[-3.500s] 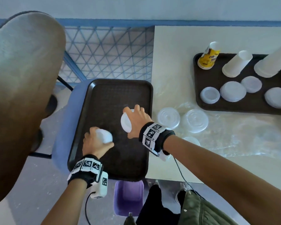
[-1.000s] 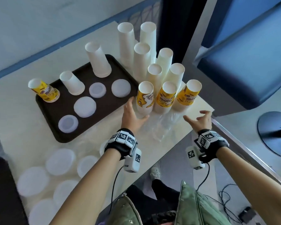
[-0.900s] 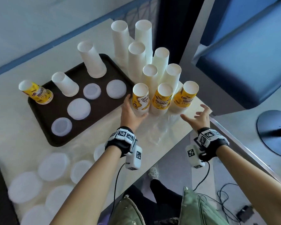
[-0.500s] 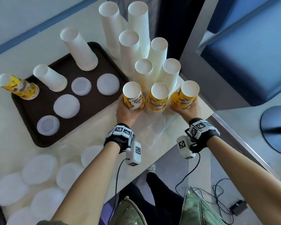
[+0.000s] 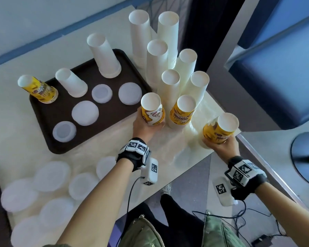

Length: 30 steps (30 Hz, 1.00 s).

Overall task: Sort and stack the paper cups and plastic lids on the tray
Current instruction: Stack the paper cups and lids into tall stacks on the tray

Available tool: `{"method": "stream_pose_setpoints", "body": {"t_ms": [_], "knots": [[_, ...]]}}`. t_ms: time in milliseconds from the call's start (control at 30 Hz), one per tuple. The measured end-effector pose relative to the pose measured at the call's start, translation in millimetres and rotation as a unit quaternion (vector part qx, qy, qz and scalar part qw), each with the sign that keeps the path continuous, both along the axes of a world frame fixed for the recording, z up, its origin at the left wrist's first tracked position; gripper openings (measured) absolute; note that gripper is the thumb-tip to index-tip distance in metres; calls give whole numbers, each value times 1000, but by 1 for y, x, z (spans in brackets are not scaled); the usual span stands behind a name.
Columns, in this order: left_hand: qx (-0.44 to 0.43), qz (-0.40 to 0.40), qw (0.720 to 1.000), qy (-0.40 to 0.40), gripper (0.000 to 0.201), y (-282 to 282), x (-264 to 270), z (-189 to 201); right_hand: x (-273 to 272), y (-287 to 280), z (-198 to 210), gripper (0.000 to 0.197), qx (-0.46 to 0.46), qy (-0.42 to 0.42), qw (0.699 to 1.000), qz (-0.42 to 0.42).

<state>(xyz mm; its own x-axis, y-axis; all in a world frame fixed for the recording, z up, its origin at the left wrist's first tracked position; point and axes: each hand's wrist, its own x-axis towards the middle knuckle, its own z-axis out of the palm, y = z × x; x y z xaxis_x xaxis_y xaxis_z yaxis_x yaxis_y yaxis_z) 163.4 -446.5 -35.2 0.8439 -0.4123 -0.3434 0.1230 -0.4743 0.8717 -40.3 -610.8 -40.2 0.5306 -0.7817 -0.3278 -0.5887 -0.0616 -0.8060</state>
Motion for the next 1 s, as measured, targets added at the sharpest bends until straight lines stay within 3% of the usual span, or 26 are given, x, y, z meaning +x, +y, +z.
{"method": "stream_pose_setpoints", "body": {"t_ms": [133, 333, 433, 600, 800, 1000], "knots": [[-24, -15, 1000, 6, 68, 37, 2, 8, -11, 44, 31, 69, 43, -6, 994, 99], [-8, 43, 999, -22, 71, 123, 28, 34, 75, 105, 67, 46, 61, -83, 974, 202], [-5, 95, 994, -62, 77, 164, 59, 56, 127, 130, 75, 69, 34, -101, 972, 211], [13, 174, 977, -121, 78, 216, 137, 85, 203, 168, 98, 58, 13, -117, 964, 239], [18, 222, 960, -167, 74, 235, 235, 111, 286, 194, 125, 71, 2, -153, 946, 286], [29, 239, 957, -161, 72, 231, 298, 98, 362, 193, 157, 71, -6, -209, 920, 331]]}}
